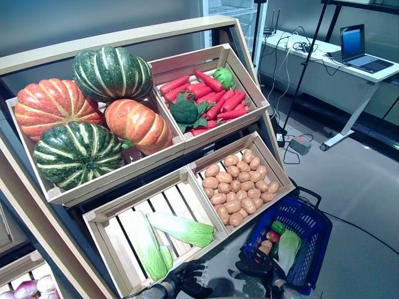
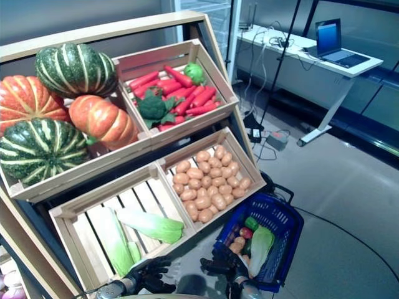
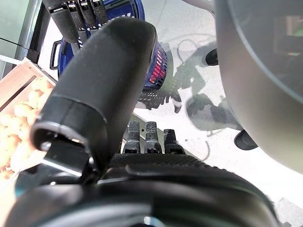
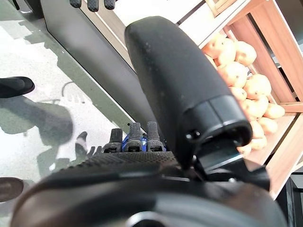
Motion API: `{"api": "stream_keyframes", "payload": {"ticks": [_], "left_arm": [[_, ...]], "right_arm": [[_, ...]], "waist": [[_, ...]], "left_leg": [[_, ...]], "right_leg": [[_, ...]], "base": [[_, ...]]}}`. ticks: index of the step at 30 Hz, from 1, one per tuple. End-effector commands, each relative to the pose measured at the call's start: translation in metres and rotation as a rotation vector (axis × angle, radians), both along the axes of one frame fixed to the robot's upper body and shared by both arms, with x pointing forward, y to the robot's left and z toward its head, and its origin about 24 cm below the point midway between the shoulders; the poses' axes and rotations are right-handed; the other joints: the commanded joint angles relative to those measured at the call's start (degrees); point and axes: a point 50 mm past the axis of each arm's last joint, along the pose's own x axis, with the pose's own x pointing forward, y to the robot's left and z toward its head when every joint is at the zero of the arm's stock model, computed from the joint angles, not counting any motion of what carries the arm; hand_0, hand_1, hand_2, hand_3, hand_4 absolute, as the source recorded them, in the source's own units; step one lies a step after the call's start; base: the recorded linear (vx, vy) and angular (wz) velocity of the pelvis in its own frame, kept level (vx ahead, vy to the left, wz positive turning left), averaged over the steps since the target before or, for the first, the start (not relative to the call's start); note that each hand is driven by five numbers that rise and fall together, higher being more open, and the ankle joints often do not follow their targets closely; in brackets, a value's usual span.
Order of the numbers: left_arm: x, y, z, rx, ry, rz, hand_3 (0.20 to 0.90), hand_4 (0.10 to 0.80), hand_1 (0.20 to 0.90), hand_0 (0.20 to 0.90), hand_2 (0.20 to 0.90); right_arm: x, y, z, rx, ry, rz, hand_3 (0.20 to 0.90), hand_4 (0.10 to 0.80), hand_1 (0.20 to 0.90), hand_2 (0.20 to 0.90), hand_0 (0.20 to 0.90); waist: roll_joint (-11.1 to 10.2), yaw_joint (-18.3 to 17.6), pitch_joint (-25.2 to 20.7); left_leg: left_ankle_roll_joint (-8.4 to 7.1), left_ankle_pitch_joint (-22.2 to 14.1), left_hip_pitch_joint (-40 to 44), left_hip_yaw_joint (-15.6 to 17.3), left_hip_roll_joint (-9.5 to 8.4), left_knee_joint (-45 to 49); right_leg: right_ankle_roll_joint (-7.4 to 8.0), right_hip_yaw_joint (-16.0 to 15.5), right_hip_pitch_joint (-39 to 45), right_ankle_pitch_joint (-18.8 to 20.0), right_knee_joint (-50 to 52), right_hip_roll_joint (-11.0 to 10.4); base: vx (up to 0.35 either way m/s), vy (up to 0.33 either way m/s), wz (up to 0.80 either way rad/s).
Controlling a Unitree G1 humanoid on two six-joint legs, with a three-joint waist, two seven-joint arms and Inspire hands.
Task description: Put vegetables into the basket
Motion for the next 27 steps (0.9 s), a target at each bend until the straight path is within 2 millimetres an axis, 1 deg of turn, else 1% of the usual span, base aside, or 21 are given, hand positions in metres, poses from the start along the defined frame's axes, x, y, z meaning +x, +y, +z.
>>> {"api": "stream_keyframes", "payload": {"ticks": [1,6,11,15,21,24,27], "left_arm": [[0.039,-0.021,0.011,-0.012,-0.116,-0.114,0.900,0.800,0.900,0.900,0.900],[0.042,-0.023,0.014,-0.048,-0.134,-0.112,0.900,0.800,0.900,0.900,0.900],[0.046,-0.024,0.017,-0.062,-0.154,-0.134,0.900,0.800,0.900,0.900,0.900],[0.044,-0.025,0.017,-0.060,-0.159,-0.136,0.900,0.800,0.900,0.900,0.900],[0.047,-0.026,0.018,-0.062,-0.179,-0.136,0.900,0.800,0.900,0.900,0.900],[0.051,-0.030,0.025,-0.139,-0.223,-0.176,0.900,0.800,0.900,0.900,0.900],[0.063,-0.037,0.038,-0.257,-0.286,-0.171,0.900,0.800,0.900,0.900,0.900]], "right_arm": [[0.048,0.008,0.018,0.052,-0.148,-0.003,0.900,0.800,0.900,0.900,0.900],[0.046,0.009,0.016,0.054,-0.118,-0.018,0.900,0.800,0.900,0.900,0.900],[0.046,0.008,0.016,0.108,-0.120,-0.012,0.900,0.800,0.900,0.900,0.900],[0.043,0.008,0.014,0.123,-0.104,-0.006,0.900,0.800,0.900,0.900,0.900],[0.041,0.007,0.012,0.118,-0.080,-0.025,0.900,0.800,0.900,0.900,0.900],[0.039,0.006,0.010,0.106,-0.055,-0.035,0.900,0.800,0.900,0.900,0.900],[0.040,0.005,0.010,0.100,-0.042,-0.042,0.900,0.800,0.900,0.900,0.900]], "waist": [[0.4,1.1,2.1],[0.5,0.8,2.1],[0.6,0.7,2.6],[0.6,0.5,2.6],[0.5,0.6,2.6],[0.5,0.7,2.5],[0.4,0.7,2.6]], "left_leg": [[1.80,-8.8,3.7,1.1,-2.23,0.4],[1.70,-8.5,3.7,1.4,-2.13,0.4],[1.68,-8.5,3.6,1.8,-2.04,0.4],[1.70,-8.5,3.8,1.8,-2.02,0.4],[1.66,-8.5,4.0,1.8,-1.92,0.4],[1.57,-8.6,4.1,1.8,-1.87,0.4],[1.49,-8.9,4.4,2.0,-1.76,0.4]], "right_leg": [[-3.21,-0.4,-1.9,0.9,0.0,1.1],[-3.17,-0.2,-2.1,1.1,0.0,1.2],[-3.21,0.0,-2.3,1.2,0.0,1.3],[-3.30,0.2,-2.1,1.0,0.0,1.4],[-3.36,0.2,-1.9,1.0,0.0,1.4],[-3.35,0.2,-1.7,0.9,0.0,1.4],[-3.35,0.1,-1.5,0.8,0.0,1.5]], "base": [[0.000,0.000,0.00],[0.000,0.000,0.00],[-0.013,0.000,-0.03],[0.010,0.000,-0.08],[0.002,0.000,-0.01],[0.000,0.000,0.00],[0.000,0.000,0.00]]}}
